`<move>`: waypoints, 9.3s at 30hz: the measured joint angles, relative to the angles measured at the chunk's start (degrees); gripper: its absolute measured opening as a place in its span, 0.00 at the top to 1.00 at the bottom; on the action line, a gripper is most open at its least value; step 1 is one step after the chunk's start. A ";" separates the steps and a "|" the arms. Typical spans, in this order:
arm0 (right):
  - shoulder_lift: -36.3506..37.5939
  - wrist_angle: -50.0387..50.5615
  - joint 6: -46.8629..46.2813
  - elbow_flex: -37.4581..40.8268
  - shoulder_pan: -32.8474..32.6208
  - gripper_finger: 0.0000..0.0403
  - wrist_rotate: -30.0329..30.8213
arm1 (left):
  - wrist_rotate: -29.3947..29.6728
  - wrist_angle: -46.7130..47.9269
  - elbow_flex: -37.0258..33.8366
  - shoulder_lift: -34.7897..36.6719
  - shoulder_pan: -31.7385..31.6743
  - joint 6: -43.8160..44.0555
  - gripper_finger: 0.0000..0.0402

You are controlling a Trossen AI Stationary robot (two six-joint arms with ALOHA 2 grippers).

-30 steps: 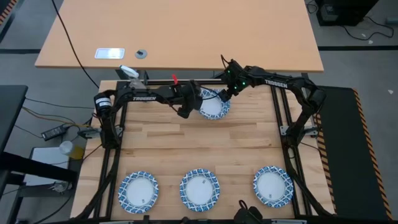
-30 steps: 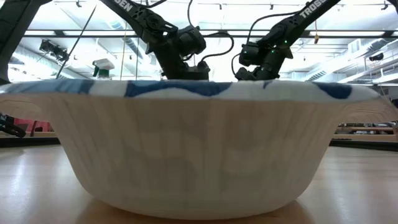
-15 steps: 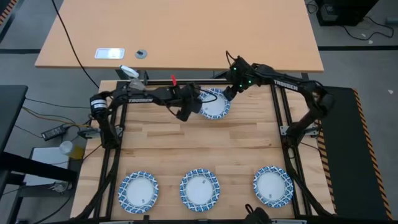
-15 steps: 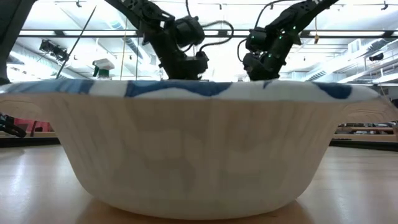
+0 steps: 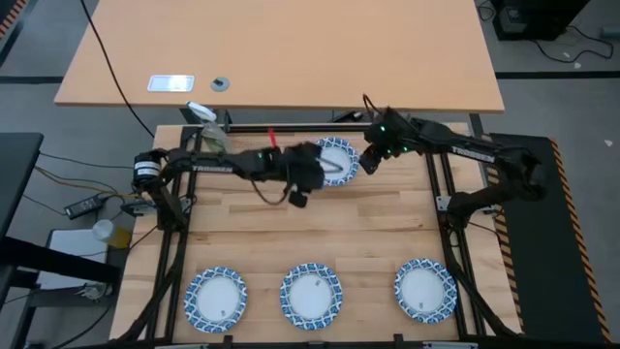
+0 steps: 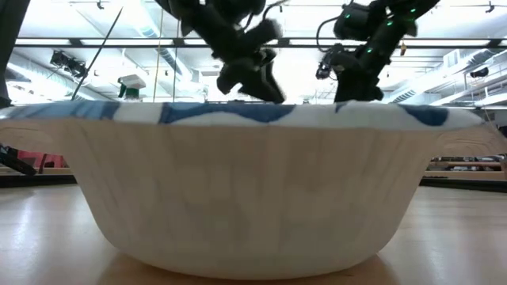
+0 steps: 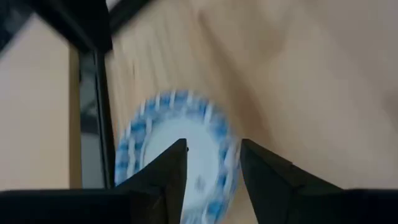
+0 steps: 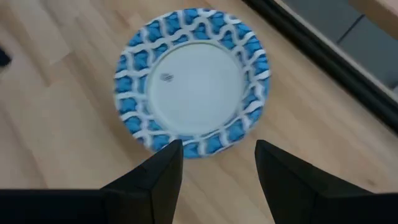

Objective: Nest bowls inside each other
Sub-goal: Stack the blue white patterned bowl on top of the other blue white patterned bowls

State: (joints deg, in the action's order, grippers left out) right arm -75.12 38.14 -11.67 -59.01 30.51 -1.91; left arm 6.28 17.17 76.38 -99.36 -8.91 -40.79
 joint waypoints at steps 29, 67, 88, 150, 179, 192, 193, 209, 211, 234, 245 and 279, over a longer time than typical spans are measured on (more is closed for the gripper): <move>-9.01 -28.79 -13.26 12.44 -48.09 0.48 8.94 | 12.08 -4.20 -18.16 6.39 30.64 26.86 0.64; -30.83 -52.70 -1.82 12.39 -63.86 0.48 9.07 | -8.13 2.39 -18.21 -1.17 31.36 35.48 0.64; -30.26 -55.85 -3.78 12.40 -63.23 0.48 10.70 | -13.22 -3.29 -18.23 -1.63 31.75 37.79 0.64; -1.08 -26.96 22.04 12.40 0.56 0.51 7.61 | -10.07 -23.59 -18.12 3.51 -21.67 7.75 0.64; 5.70 -16.08 15.05 12.36 -14.33 0.51 2.83 | -3.09 -8.42 -18.15 12.30 -5.81 2.41 0.64; 2.09 -27.88 4.21 12.36 -30.29 0.51 8.66 | 7.03 -4.17 -19.69 13.34 13.93 7.69 0.64; 2.09 -28.03 3.70 12.38 -31.65 0.51 9.98 | 7.12 -4.83 -20.61 13.48 14.85 7.90 0.64; -11.71 -40.58 3.49 12.40 -43.94 0.51 15.16 | 14.07 9.24 -26.98 26.04 27.62 29.57 0.64; -13.69 -43.02 3.75 12.40 -43.94 0.51 13.90 | 13.10 12.12 -27.02 27.85 28.29 35.86 0.64; -19.48 -51.86 2.87 12.40 -45.03 0.51 11.06 | -9.87 36.98 -28.16 30.09 40.82 77.16 0.49; -23.23 -49.08 5.27 4.01 -47.46 0.51 11.14 | -7.67 37.58 -33.14 30.02 49.38 90.46 0.49; -37.14 -39.77 10.99 -14.02 -47.35 0.51 4.85 | -7.45 28.87 -39.93 29.87 56.02 101.47 0.52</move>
State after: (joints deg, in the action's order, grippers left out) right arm -112.27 -1.64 -0.68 -73.03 -16.84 2.94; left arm -1.17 46.04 36.45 -69.49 47.11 60.68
